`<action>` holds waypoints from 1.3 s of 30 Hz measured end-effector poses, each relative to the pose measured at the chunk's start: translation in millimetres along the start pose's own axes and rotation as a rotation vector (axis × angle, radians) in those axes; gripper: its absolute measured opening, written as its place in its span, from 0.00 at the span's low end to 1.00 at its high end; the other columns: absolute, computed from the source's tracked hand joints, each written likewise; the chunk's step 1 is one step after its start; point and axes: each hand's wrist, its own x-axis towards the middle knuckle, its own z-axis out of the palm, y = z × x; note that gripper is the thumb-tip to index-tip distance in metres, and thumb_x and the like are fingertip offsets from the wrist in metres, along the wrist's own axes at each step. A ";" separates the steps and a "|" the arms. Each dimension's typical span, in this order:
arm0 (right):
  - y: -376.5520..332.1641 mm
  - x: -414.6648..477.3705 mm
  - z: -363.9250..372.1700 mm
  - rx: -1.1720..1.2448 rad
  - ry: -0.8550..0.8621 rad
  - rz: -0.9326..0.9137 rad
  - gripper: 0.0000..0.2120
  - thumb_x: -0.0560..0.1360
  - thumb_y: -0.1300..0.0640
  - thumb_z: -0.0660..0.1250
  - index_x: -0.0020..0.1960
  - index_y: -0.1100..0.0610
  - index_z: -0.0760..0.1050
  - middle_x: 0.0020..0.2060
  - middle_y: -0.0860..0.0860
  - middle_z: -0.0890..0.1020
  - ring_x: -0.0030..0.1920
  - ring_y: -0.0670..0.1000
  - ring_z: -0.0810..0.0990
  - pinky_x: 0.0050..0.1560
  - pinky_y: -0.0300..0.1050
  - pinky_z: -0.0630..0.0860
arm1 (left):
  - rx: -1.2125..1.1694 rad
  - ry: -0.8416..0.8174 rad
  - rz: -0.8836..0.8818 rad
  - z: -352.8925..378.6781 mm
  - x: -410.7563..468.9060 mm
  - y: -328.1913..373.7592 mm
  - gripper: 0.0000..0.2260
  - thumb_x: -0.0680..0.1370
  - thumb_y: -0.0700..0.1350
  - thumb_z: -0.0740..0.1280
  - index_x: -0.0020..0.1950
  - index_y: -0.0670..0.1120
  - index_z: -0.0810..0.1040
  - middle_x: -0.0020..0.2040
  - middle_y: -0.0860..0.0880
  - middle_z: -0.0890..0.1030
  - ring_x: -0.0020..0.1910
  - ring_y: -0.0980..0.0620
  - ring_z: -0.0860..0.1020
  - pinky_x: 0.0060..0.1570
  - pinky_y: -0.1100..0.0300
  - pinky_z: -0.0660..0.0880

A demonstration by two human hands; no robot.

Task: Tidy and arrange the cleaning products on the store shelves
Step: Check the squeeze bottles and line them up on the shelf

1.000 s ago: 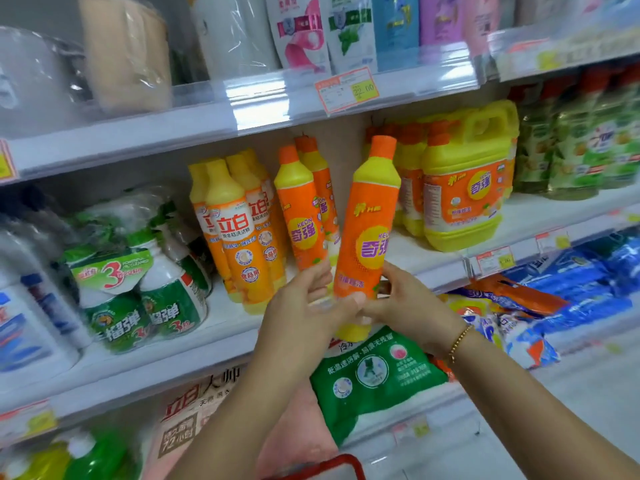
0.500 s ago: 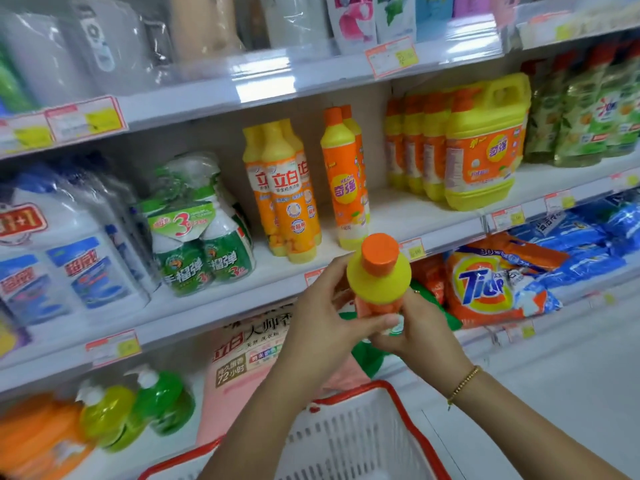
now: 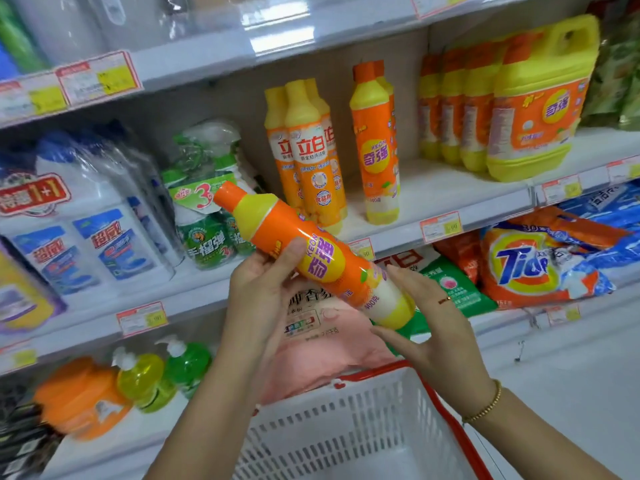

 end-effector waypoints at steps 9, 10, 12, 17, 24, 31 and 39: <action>-1.2 4.0 -15.7 0.524 -0.072 0.293 0.27 0.69 0.54 0.74 0.66 0.52 0.72 0.60 0.44 0.79 0.61 0.47 0.78 0.57 0.43 0.77 | -0.130 -0.099 -0.089 -10.4 10.8 -14.2 0.41 0.51 0.52 0.84 0.60 0.44 0.75 0.50 0.48 0.85 0.49 0.51 0.83 0.44 0.61 0.80; -5.0 6.8 -18.3 0.683 -0.105 0.354 0.26 0.69 0.59 0.73 0.65 0.53 0.72 0.59 0.45 0.80 0.59 0.47 0.79 0.54 0.40 0.77 | -0.153 -0.131 -0.104 -9.4 10.6 -16.7 0.40 0.52 0.51 0.84 0.61 0.44 0.74 0.50 0.48 0.85 0.50 0.51 0.83 0.46 0.61 0.80; -9.4 11.3 -23.2 0.937 -0.186 0.452 0.23 0.70 0.62 0.71 0.65 0.57 0.73 0.57 0.51 0.81 0.55 0.50 0.81 0.50 0.41 0.79 | -0.208 -0.211 -0.143 -4.8 8.3 -20.4 0.36 0.54 0.49 0.84 0.59 0.43 0.76 0.53 0.46 0.84 0.52 0.50 0.83 0.48 0.59 0.79; -9.5 11.5 -24.0 1.541 -0.378 0.807 0.34 0.63 0.49 0.80 0.63 0.65 0.75 0.51 0.69 0.79 0.42 0.61 0.82 0.41 0.49 0.82 | -0.244 -0.390 -0.149 -0.7 3.9 -19.7 0.26 0.59 0.45 0.82 0.56 0.47 0.83 0.53 0.44 0.83 0.53 0.49 0.82 0.50 0.56 0.79; -32.6 19.9 -26.9 1.262 -0.268 0.660 0.27 0.66 0.39 0.73 0.57 0.54 0.76 0.46 0.63 0.81 0.42 0.60 0.83 0.39 0.48 0.82 | -0.233 -0.367 -0.126 -8.2 3.5 -6.1 0.26 0.57 0.48 0.83 0.52 0.45 0.84 0.48 0.44 0.83 0.47 0.49 0.82 0.47 0.54 0.80; -37.8 23.1 -20.9 0.313 -0.335 0.347 0.24 0.66 0.42 0.72 0.61 0.41 0.75 0.52 0.38 0.81 0.53 0.42 0.79 0.52 0.47 0.78 | 0.169 -0.062 -0.028 15.1 -9.6 -6.7 0.27 0.59 0.36 0.79 0.55 0.43 0.75 0.48 0.48 0.85 0.46 0.52 0.84 0.43 0.59 0.81; -32.0 16.7 -30.9 0.503 -0.578 0.484 0.14 0.70 0.55 0.73 0.55 0.52 0.79 0.48 0.47 0.84 0.48 0.47 0.83 0.48 0.45 0.80 | 0.356 -0.215 -0.204 10.4 -9.7 -5.0 0.21 0.63 0.47 0.79 0.54 0.48 0.80 0.48 0.51 0.86 0.47 0.52 0.84 0.47 0.59 0.79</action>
